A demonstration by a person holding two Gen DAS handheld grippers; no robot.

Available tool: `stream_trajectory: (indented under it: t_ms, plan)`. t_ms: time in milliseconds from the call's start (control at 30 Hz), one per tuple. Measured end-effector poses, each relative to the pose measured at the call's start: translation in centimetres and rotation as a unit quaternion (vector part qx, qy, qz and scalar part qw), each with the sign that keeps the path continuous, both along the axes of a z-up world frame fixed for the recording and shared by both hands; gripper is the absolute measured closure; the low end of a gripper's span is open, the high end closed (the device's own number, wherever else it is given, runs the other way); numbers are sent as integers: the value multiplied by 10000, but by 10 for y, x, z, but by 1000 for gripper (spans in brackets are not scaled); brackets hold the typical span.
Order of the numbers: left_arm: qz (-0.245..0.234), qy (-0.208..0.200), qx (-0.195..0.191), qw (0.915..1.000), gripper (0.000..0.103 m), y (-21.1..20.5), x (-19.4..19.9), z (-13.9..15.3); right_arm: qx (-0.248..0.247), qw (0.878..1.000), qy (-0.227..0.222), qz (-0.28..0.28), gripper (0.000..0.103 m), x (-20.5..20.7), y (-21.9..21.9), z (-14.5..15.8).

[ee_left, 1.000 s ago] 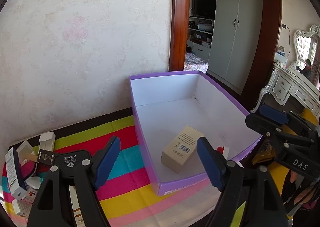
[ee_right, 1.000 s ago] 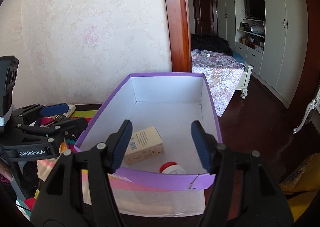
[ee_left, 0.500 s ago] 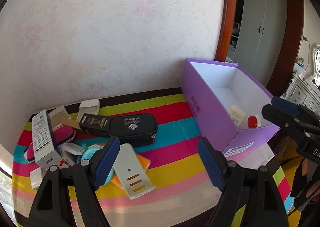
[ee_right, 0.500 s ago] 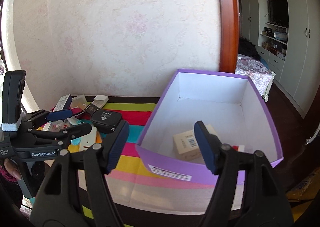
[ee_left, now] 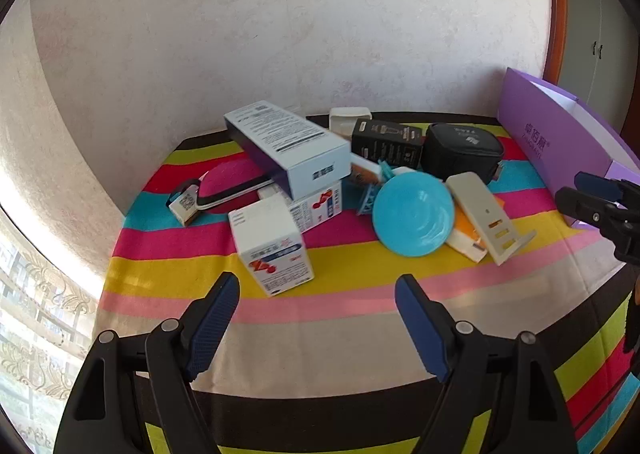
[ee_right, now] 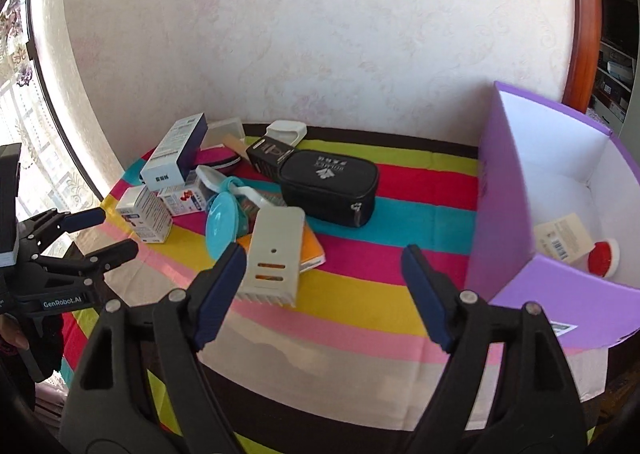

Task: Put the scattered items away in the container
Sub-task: 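Move both grippers back toward the scattered items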

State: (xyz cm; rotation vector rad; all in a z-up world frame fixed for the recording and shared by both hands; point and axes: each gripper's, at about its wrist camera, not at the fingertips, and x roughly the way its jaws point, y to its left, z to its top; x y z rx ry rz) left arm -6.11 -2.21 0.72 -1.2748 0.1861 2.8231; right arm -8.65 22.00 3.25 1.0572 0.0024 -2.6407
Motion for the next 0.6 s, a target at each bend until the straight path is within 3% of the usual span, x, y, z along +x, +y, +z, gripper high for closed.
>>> stream_trajectory:
  t_ms: [100, 400, 600]
  plan:
    - [126, -61, 66, 9999, 22, -17, 4, -10, 13, 9998, -164, 56, 22, -3, -13, -12]
    - [526, -412, 731, 9951, 22, -53, -1, -34, 291, 9980, -519, 192, 22, -18, -45, -40]
    - [505, -469, 770, 9946, 22, -55, -3, -42, 295, 9974, -643, 153, 22, -30, -47, -51]
